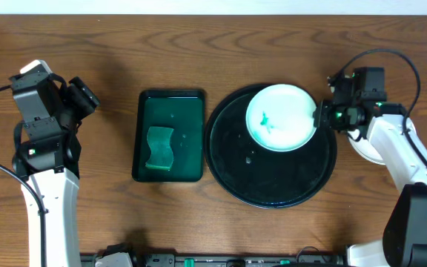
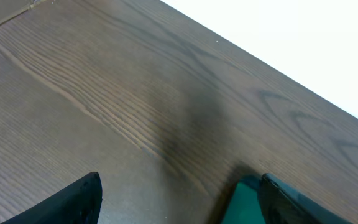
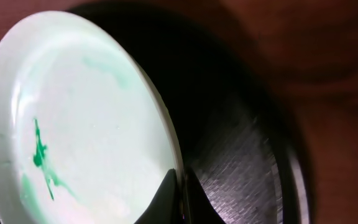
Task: Clean dirty plates on tray and stack at the side
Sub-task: 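Grasp the green-stained pale plate rim with right gripper, pull to tray center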
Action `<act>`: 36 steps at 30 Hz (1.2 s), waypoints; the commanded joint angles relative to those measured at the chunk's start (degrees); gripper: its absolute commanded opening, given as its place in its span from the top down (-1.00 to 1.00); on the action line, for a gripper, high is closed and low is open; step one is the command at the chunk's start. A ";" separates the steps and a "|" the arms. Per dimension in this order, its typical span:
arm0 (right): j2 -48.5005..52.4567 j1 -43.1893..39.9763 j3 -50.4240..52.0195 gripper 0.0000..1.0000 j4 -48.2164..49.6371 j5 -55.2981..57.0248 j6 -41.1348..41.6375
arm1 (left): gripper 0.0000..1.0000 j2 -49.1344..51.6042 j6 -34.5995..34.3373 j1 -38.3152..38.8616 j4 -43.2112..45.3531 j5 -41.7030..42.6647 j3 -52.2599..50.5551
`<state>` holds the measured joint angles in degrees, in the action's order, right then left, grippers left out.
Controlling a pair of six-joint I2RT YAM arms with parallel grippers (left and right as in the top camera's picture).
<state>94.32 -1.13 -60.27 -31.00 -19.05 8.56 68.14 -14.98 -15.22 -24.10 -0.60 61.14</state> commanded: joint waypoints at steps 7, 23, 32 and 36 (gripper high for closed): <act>-0.33 3.48 9.40 0.98 7.21 3.87 10.97 | -0.60 0.02 -0.07 -0.24 -0.22 -0.52 0.04; -0.33 8.02 10.95 0.97 6.78 7.82 12.39 | -0.61 0.02 -0.07 -0.24 -0.22 -0.52 0.04; -0.31 12.17 10.95 0.97 6.56 13.99 12.39 | -0.60 0.02 -0.07 -0.24 -0.22 -0.52 0.04; -0.31 13.70 10.95 0.95 6.97 14.75 12.37 | -0.61 0.02 -0.07 -0.24 -0.22 -0.52 0.04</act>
<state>94.32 10.92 -49.69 -24.32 -5.78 20.47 68.14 -14.98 -15.22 -24.18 -0.60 61.14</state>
